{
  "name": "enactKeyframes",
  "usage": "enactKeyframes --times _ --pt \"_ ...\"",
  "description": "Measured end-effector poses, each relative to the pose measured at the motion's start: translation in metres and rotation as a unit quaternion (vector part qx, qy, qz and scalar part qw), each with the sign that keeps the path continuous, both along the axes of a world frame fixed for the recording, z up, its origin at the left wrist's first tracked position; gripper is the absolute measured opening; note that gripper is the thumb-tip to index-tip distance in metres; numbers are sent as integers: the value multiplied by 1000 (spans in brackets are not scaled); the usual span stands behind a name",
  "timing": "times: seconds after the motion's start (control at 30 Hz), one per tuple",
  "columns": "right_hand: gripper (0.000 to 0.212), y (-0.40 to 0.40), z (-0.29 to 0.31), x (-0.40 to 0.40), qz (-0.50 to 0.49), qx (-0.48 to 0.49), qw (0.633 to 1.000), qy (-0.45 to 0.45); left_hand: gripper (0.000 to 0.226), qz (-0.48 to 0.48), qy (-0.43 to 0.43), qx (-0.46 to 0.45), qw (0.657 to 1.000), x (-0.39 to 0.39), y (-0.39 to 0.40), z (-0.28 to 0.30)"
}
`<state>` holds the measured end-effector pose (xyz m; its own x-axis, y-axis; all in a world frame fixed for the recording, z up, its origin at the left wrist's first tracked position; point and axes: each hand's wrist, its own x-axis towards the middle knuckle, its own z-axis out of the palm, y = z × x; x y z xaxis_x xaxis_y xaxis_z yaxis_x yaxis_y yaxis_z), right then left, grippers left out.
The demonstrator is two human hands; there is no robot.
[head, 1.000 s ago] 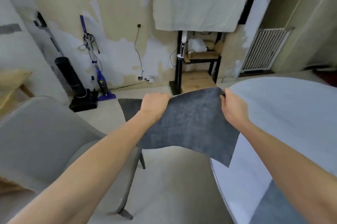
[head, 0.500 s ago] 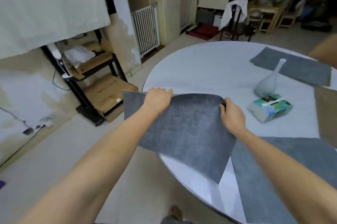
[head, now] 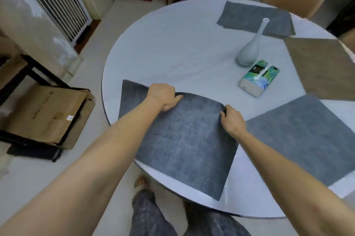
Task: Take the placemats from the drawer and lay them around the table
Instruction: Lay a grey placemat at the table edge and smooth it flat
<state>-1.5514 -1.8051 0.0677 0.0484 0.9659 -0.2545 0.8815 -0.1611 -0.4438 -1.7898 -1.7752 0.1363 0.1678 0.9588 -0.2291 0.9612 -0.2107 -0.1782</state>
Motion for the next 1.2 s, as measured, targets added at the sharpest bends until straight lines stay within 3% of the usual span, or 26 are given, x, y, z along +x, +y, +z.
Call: enactKeyframes --times 0.3,0.57,0.77,0.9,1.0,1.1,1.2 --pt "21 -19 -20 -50 -163 -29 985 -44 52 -185 4 -57 981 -24 78 -34" --pt "15 -35 -17 -66 -224 -30 970 -85 51 -225 -9 -83 971 -21 90 -58" --pt "21 -16 -20 -47 -278 -3 958 -70 48 -226 -38 -28 973 -8 107 -65" --pt "41 -22 -27 -35 -393 -2 920 7 73 -219 -69 -94 969 9 100 -73" --pt "40 -44 -41 -36 -427 -43 903 28 93 -217 -87 -201 951 27 75 -86" --pt "41 -66 -56 -41 -389 -71 918 37 111 -219 -82 -277 932 42 52 -104" --pt "52 -71 -65 -45 -351 -82 932 38 127 -231 -44 -298 925 47 39 -119"
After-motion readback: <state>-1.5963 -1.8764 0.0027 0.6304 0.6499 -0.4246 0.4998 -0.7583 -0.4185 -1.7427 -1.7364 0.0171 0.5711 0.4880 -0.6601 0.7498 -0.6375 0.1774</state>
